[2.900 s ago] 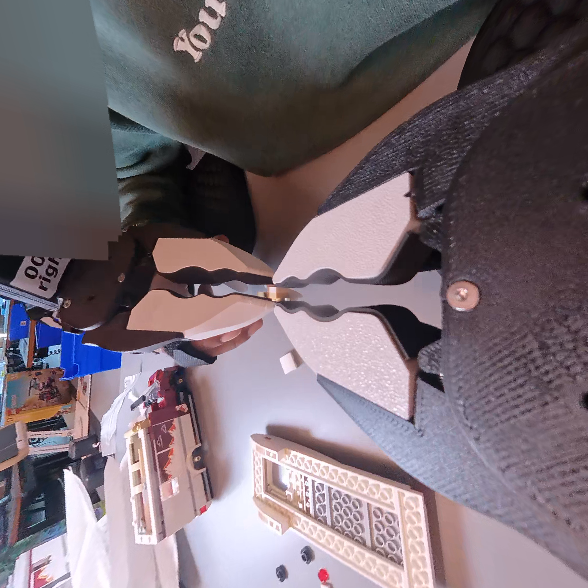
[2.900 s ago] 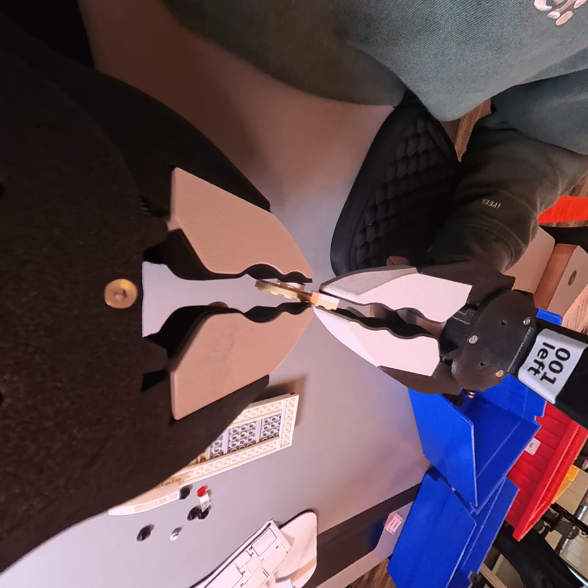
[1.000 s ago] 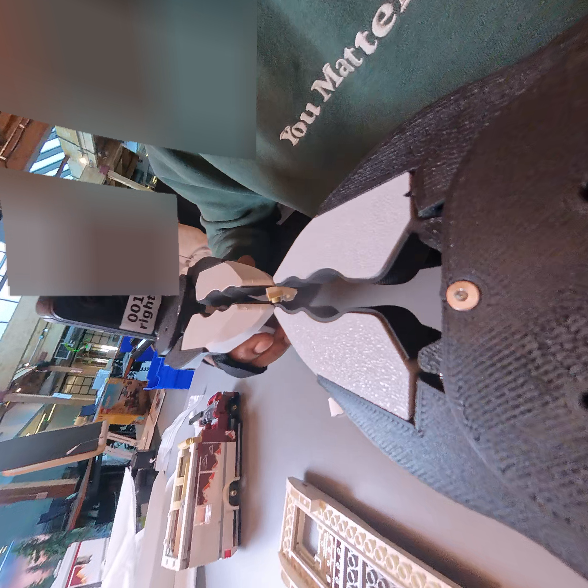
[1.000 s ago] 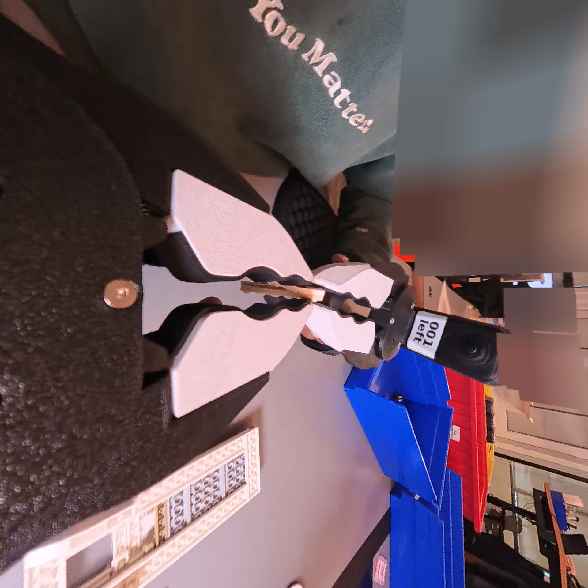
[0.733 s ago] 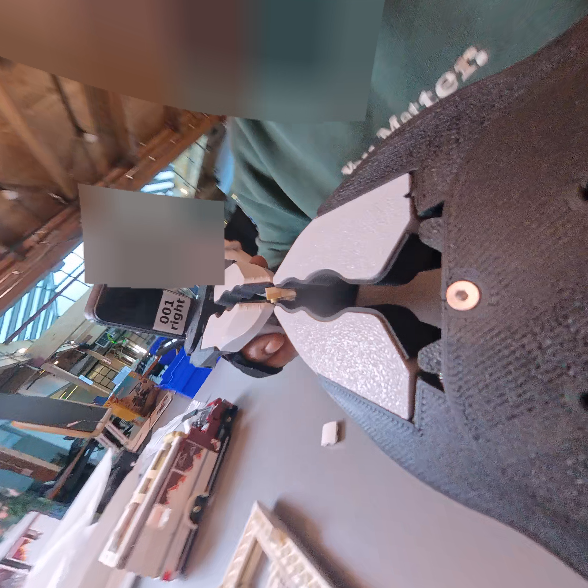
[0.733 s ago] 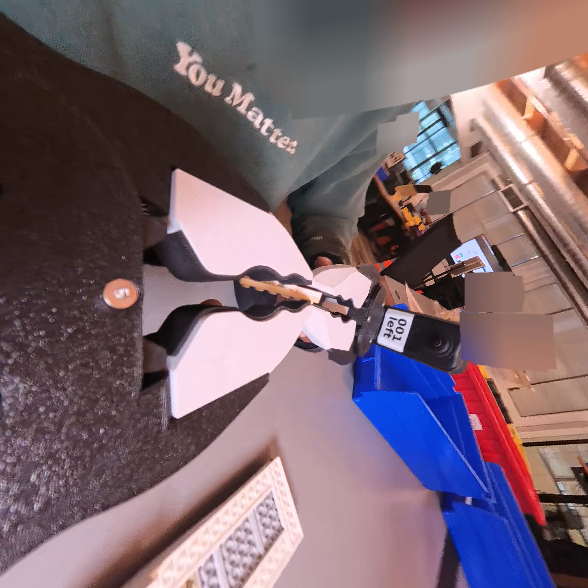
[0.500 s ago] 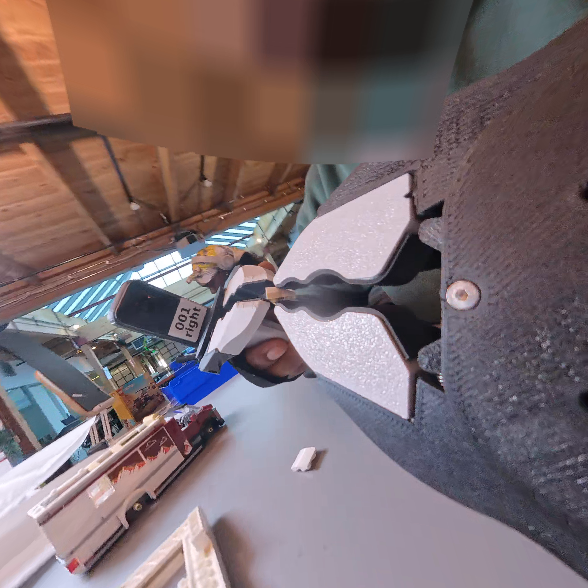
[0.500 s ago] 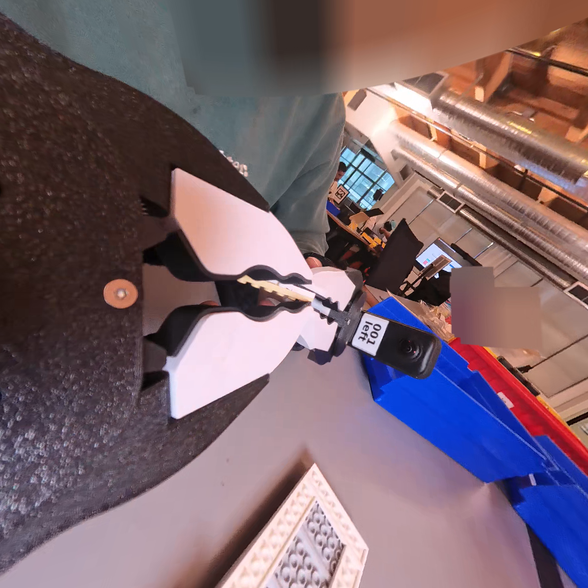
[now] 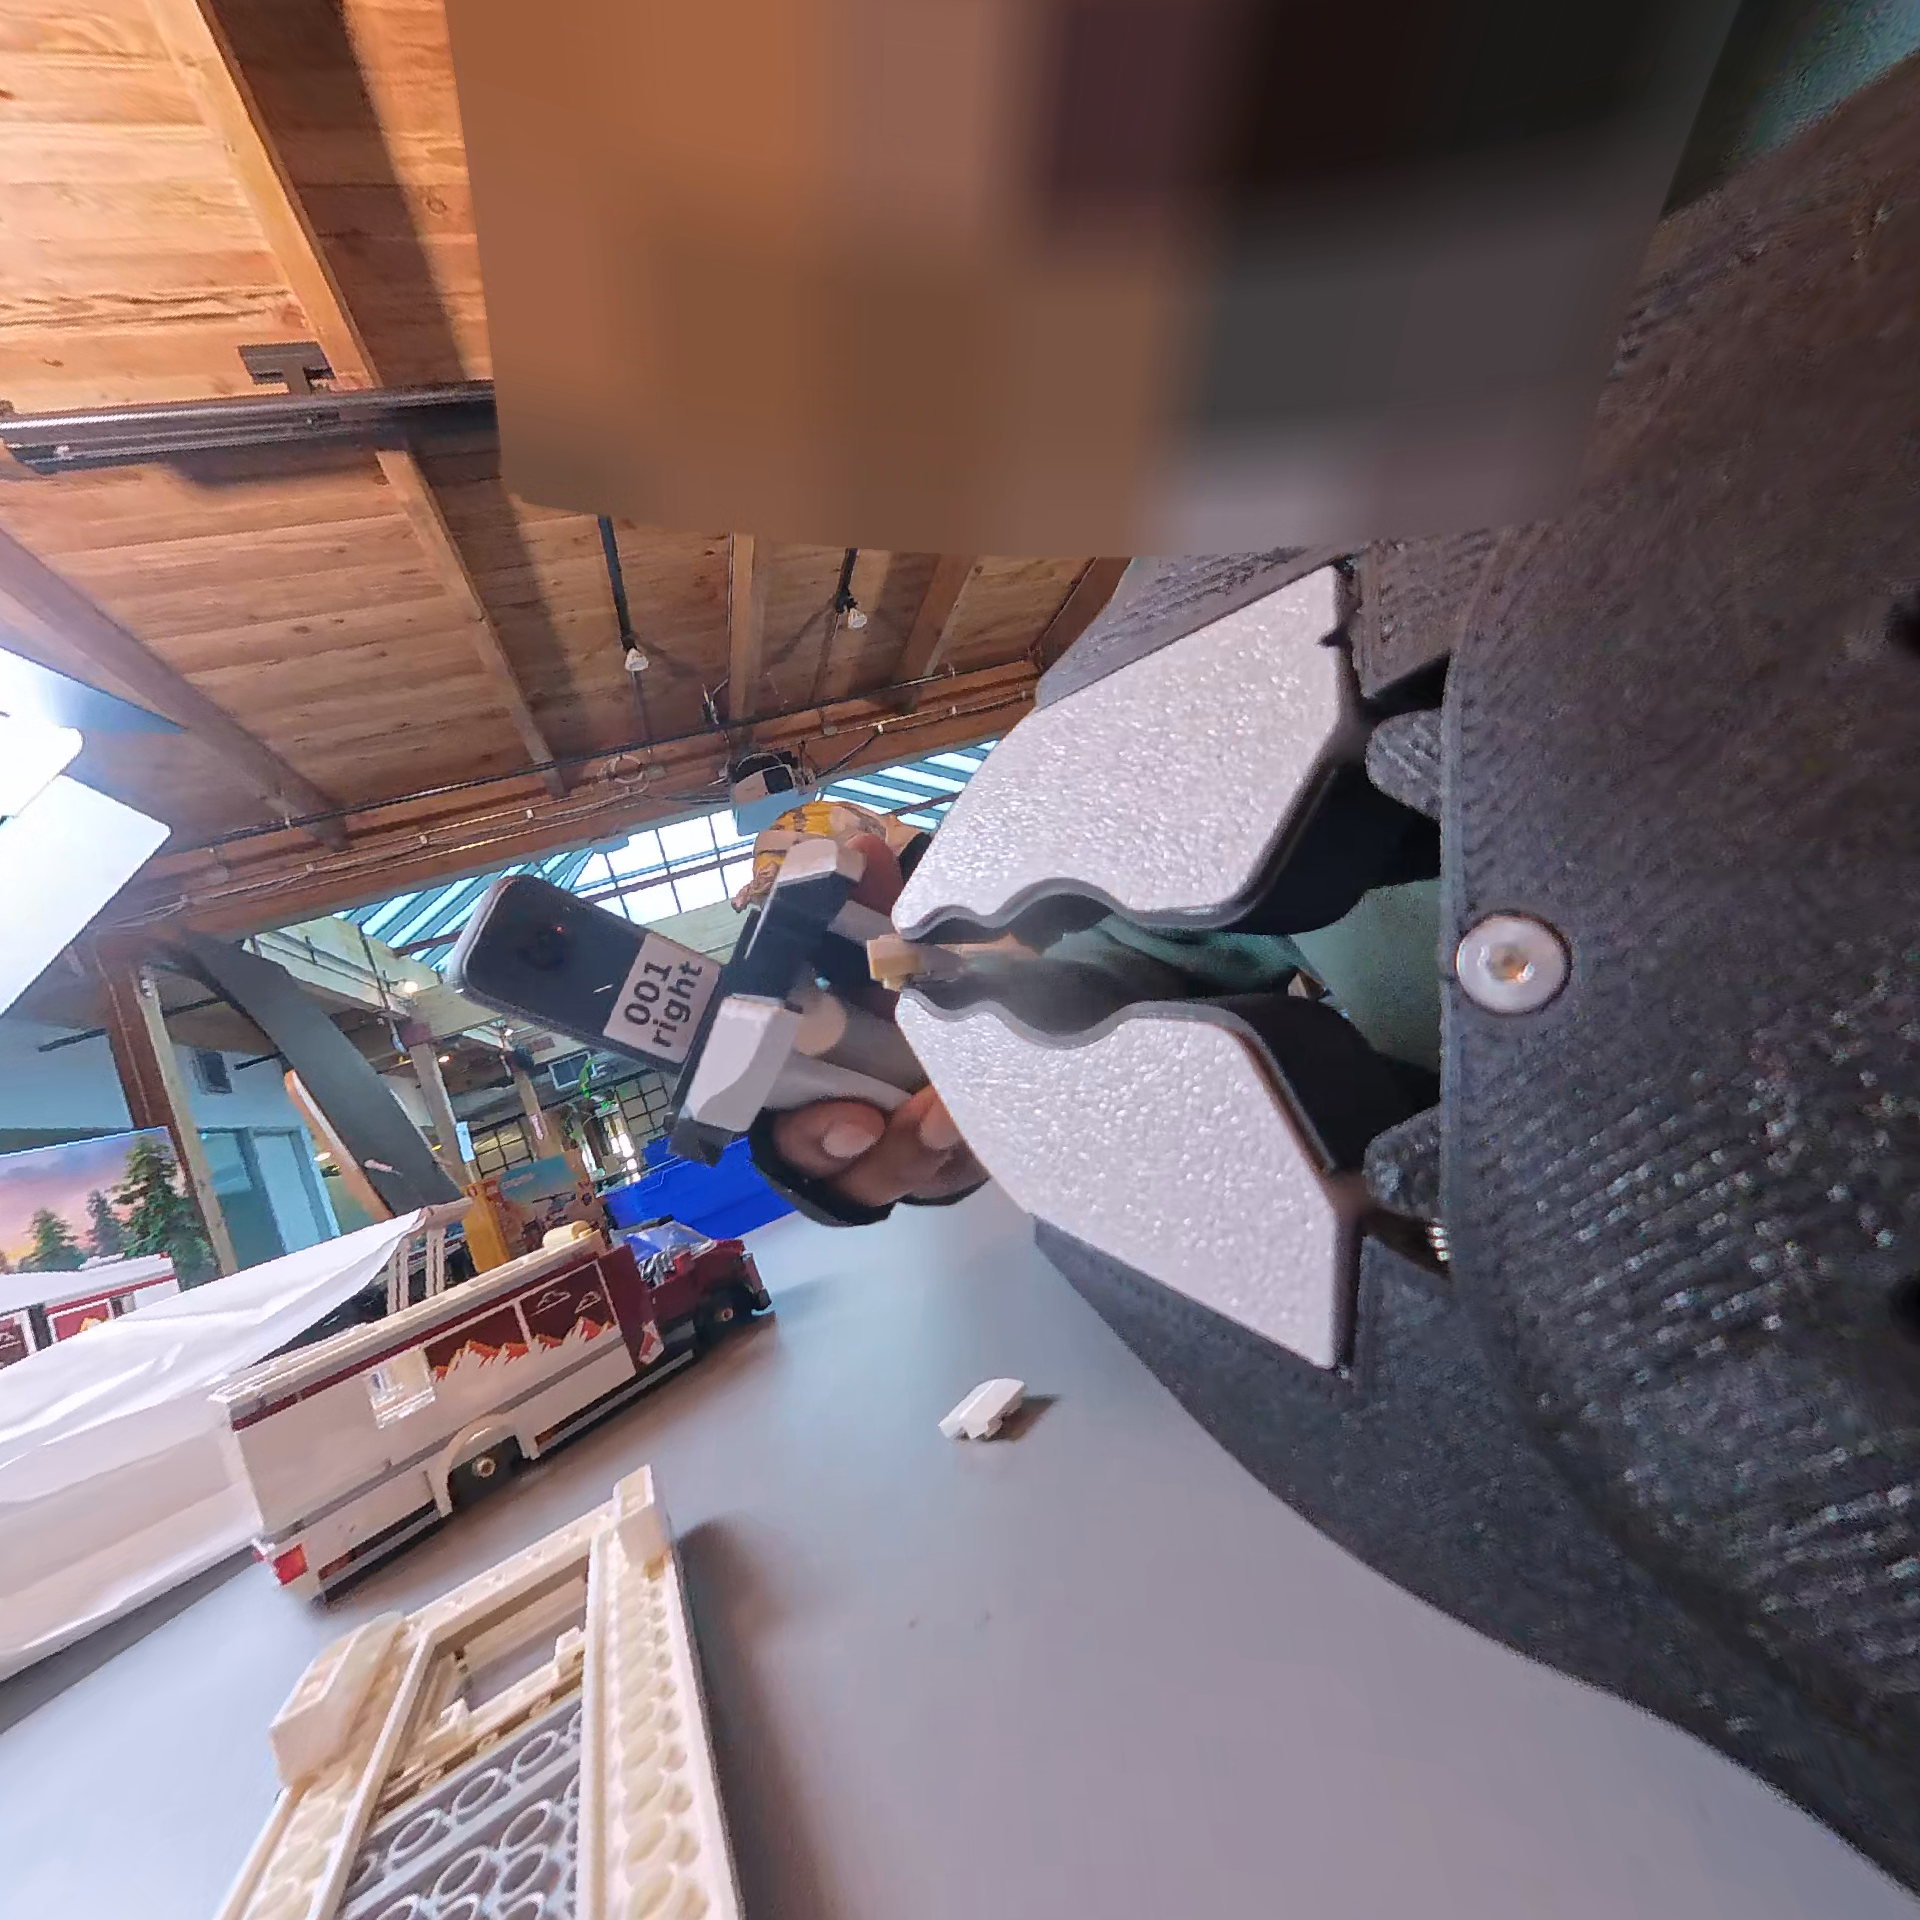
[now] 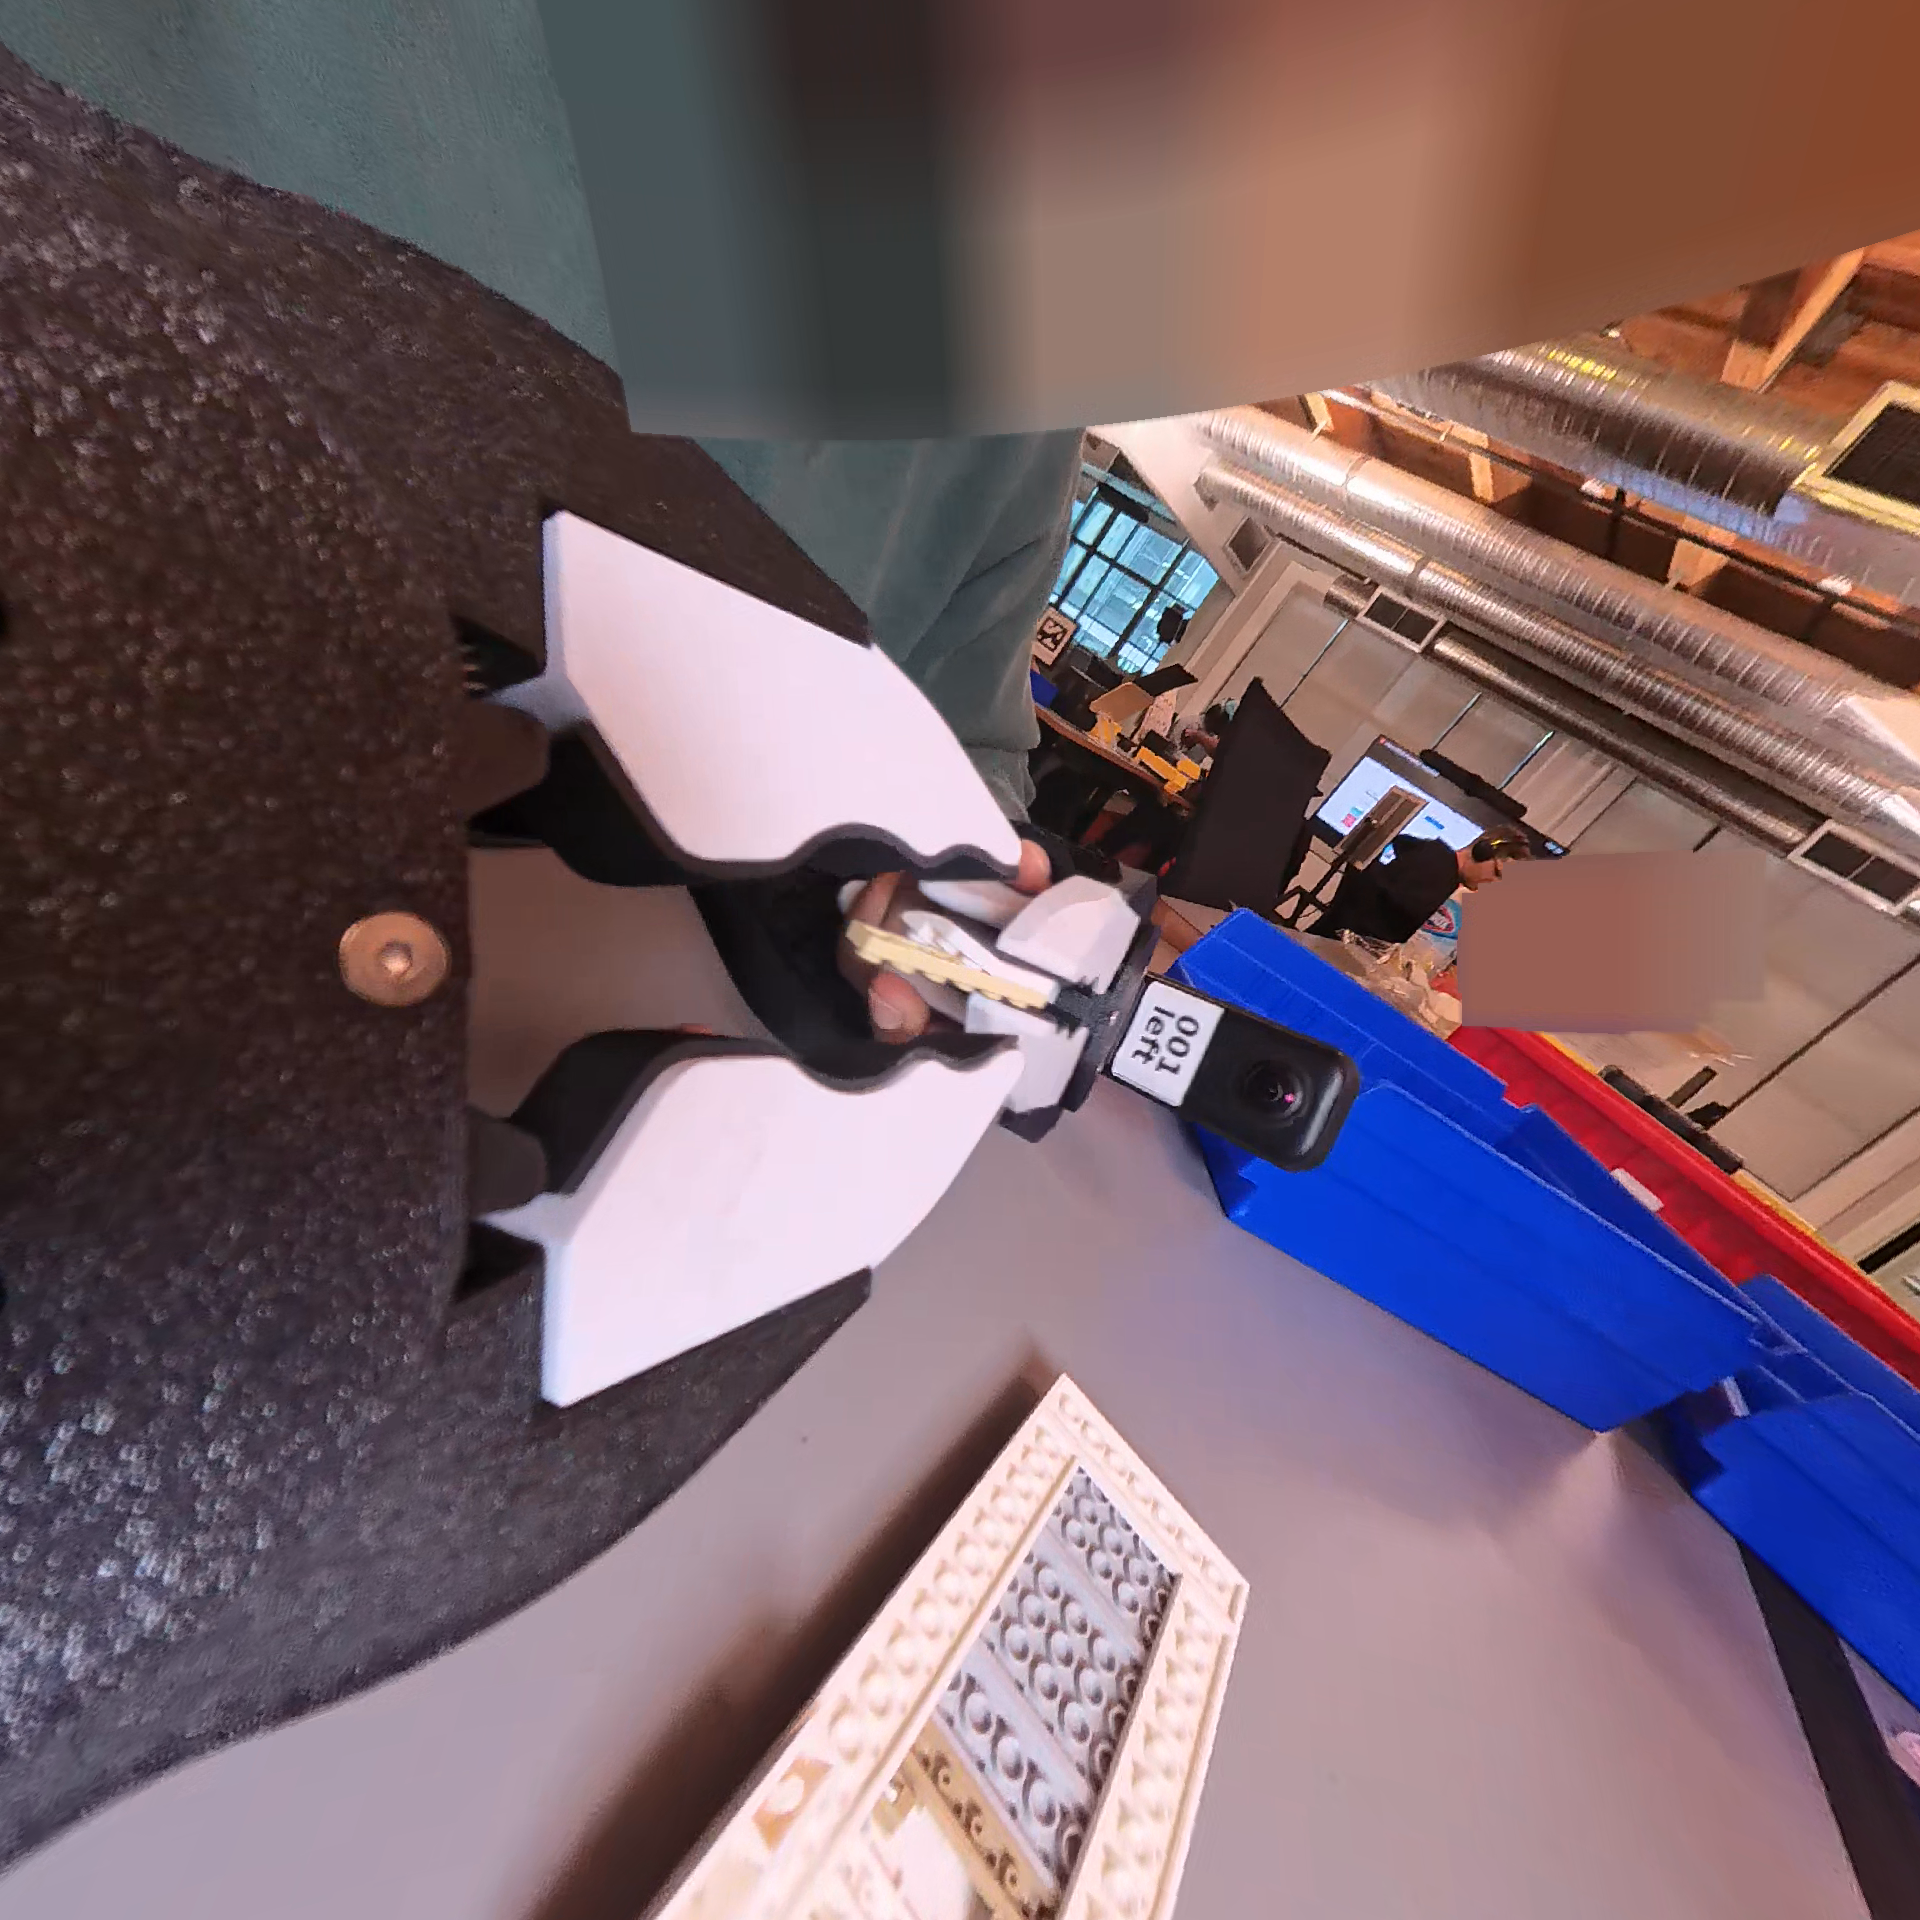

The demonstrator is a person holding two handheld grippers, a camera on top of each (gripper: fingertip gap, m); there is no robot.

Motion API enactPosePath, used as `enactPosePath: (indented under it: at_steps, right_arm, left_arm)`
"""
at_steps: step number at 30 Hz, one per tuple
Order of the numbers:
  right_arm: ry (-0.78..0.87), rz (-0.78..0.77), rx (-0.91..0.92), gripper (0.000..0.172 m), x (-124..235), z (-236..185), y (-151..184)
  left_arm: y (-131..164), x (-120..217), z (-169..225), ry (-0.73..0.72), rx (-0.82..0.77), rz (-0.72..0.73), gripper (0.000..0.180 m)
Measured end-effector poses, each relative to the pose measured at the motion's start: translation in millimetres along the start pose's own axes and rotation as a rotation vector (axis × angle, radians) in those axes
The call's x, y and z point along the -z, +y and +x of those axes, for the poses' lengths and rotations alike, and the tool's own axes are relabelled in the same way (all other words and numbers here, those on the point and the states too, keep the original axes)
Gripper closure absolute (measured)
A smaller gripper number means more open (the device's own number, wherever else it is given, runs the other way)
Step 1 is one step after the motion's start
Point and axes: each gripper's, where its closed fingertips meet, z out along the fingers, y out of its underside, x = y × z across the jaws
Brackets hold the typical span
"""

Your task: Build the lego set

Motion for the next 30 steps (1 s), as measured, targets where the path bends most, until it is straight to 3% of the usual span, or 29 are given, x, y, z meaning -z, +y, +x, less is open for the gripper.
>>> enactPosePath:
  at_steps: [5,10,17,21,24,27,30]
  right_arm:
    - [0.061,-0.046,-0.025,0.139,-9,1,18]
    - [0.048,-0.034,-0.003,0.162,-11,-2,18]
    - [-0.034,-0.020,0.105,0.164,-12,-23,18]
    - [-0.038,-0.022,0.262,0.165,-12,-34,20]
    - [0.015,-0.053,0.494,0.164,-12,-41,24]
    - [0.089,-0.099,0.733,0.164,-12,-44,30]
    - [0.116,-0.136,0.860,0.164,-14,-44,38]
  left_arm:
    - [0,-1,0,-0.049,-0.120,0.008,0.174]
    - [3,-2,6,-0.064,-0.229,-0.005,0.174]
    - [12,-5,24,0.006,-0.400,-0.047,0.173]
    - [19,-6,34,0.011,-0.618,-0.090,0.173]
    - [26,-5,41,0.026,-0.804,-0.135,0.174]
    - [34,-3,38,-0.020,-1.014,-0.231,0.173]
    - [46,-5,32,-0.075,-1.218,-0.344,0.167]
